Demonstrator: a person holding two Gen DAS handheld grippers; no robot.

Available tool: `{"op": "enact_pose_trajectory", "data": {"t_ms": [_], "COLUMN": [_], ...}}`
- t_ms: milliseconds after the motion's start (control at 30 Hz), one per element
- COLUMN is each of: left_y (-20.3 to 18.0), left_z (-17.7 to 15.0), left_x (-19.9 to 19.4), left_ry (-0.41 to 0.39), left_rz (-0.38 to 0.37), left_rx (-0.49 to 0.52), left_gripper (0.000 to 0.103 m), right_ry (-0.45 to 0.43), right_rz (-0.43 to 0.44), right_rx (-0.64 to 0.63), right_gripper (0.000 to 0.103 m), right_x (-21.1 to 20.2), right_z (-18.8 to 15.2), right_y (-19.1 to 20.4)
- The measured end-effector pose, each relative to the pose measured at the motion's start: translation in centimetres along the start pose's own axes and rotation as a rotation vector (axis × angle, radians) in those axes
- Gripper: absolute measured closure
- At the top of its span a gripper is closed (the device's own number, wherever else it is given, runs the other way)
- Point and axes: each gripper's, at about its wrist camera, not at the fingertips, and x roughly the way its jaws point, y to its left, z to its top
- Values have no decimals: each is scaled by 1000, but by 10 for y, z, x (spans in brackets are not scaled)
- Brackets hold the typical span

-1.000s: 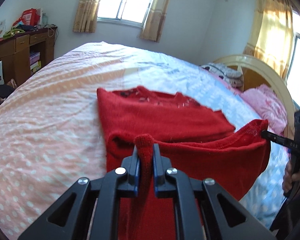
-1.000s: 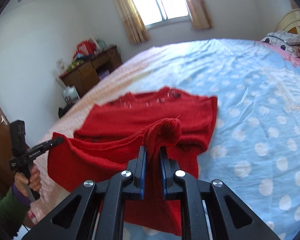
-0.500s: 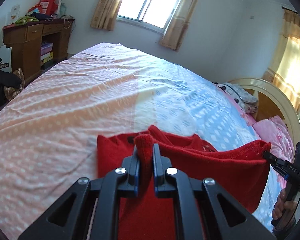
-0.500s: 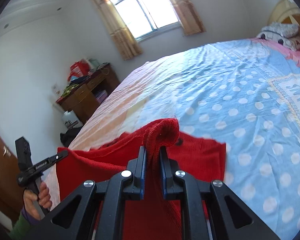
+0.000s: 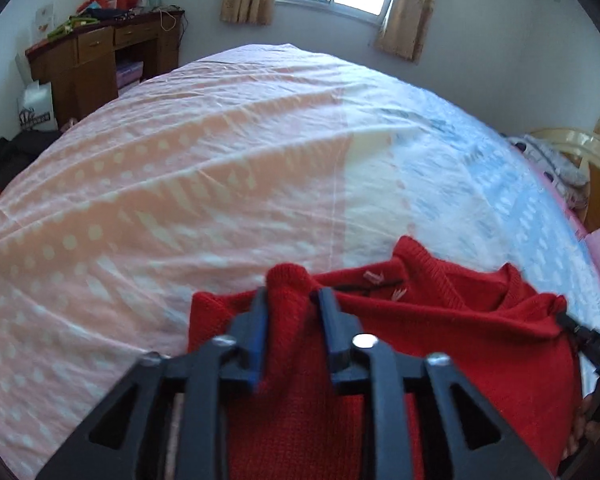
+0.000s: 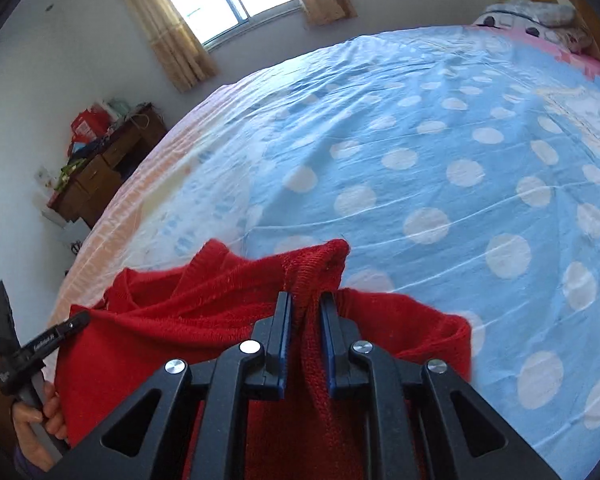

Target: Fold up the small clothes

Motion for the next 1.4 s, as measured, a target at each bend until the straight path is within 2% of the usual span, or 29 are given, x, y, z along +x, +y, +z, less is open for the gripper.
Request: {"op": "enact_pose_trajectory", "data": {"t_ms": [33, 67, 133, 200, 267, 300, 367, 467, 533, 600, 633, 667, 733, 800, 833, 933, 1133, 1167, 1267, 1333, 1400], "left_y": [0, 1, 3, 6, 6, 6, 3, 0, -1, -3, -4, -5, -6, -6, -6, -7, -7, -6, -6, -6, -7], "left_z": [-1, -1, -3, -4, -4, -4, -4, -3, -3, -4, -4, -4, -4, -4, -4, -4, -4, -4, -4, -4, -4], "left_x": [1, -1, -3, -4, -4, -5, -3, 0, -1, -1, 0, 0, 0, 1, 0, 1, 1, 1, 1, 2, 2], "left_ry": [13, 9, 10, 10, 10, 10, 10, 8, 7, 5, 4, 5, 3, 4, 3, 6, 7, 7, 7, 7, 7], "left_rz": [2, -1, -10, -24, -30, -26, -12, 12, 27, 47, 55, 64, 72, 76, 79, 86, 86, 84, 85, 90, 102], "left_rx": [4, 3, -3, -16, -23, -21, -10, 2, 8, 21, 27, 33, 38, 38, 39, 44, 41, 39, 39, 42, 47], "left_gripper": [62, 62, 62, 62, 62, 62, 62, 61, 61, 60, 59, 59, 57, 57, 56, 54, 51, 51, 51, 50, 48], "right_ry": [-18, -38, -167, -255, -217, -178, -100, -38, 2, 43, 69, 44, 23, 27, 32, 36, 24, 10, -18, 34, 137], "right_rz": [5, 19, 29, 14, -27, -16, -14, -56, -127, -240, -250, -262, -342, -333, -341, -402, -485, -486, -417, -351, -306], "right_rx": [25, 49, 125, 130, 16, -44, -150, -230, -259, -277, -256, -233, -171, -112, -123, -193, -234, -239, -279, -279, -259], "right_gripper": [63, 61, 61, 61, 77, 79, 79, 79, 79, 79, 79, 79, 79, 83, 86, 86, 86, 86, 86, 86, 86], "right_x": [-4, -10, -37, -65, -77, -75, -64, -40, -16, 7, 8, 1, -8, -14, -16, -19, -12, -15, -19, -5, 23], "right_z": [0, 0, -1, -5, -6, -9, -15, -21, -26, -34, -36, -33, -32, -31, -32, -37, -38, -36, -29, -21, -15], "right_y": [-5, -9, -23, -22, -2, 11, 35, 60, 64, 57, 49, 47, 34, 20, 19, 25, 42, 46, 70, 82, 84]}}
